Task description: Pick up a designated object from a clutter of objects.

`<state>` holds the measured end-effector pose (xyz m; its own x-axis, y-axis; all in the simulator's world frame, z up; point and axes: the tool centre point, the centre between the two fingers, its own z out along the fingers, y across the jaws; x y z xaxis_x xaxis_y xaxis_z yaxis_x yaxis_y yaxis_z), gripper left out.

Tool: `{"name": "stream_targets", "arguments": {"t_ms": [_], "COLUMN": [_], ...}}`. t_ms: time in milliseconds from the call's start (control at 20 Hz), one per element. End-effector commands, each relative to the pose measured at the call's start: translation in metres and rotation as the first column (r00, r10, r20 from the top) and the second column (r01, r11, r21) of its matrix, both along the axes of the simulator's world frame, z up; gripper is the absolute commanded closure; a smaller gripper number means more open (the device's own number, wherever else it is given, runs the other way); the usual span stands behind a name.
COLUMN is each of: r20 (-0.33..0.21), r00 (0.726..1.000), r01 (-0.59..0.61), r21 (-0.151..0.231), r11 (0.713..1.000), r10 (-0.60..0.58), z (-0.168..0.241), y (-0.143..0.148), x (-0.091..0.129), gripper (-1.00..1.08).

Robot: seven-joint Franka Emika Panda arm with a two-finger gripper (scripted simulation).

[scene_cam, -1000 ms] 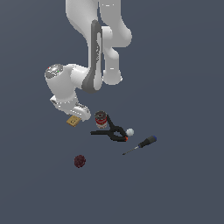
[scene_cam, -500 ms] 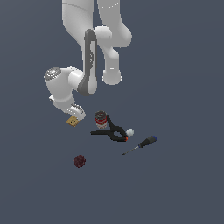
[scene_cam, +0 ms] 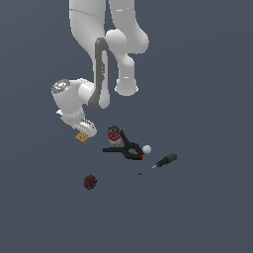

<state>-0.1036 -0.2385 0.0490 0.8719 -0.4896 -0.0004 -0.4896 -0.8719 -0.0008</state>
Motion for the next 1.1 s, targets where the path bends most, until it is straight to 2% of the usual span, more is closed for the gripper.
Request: {"name": "stream_targets", "arguments": {"t_ms": [0, 500, 550, 1050], "r20": [-0.001, 0.0, 0.0, 0.0], "r00": [1.0, 1.0, 1.0, 1.0], "r01": [0.001, 0.002, 0.002, 0.003], "r21": [0.0, 0.0, 0.0, 0.0], "r11": [1.0, 1.0, 1.0, 1.0], "r10": [-0.001, -0.002, -0.002, -0.003], "z": [-0.011, -0.038, -0.038, -0.037], "y": [0.0, 0.0, 0.0, 0.0], "x": [-0.001, -0.001, -0.001, -0.002], "gripper": [-0.92, -0.92, 1.08, 1.08]}}
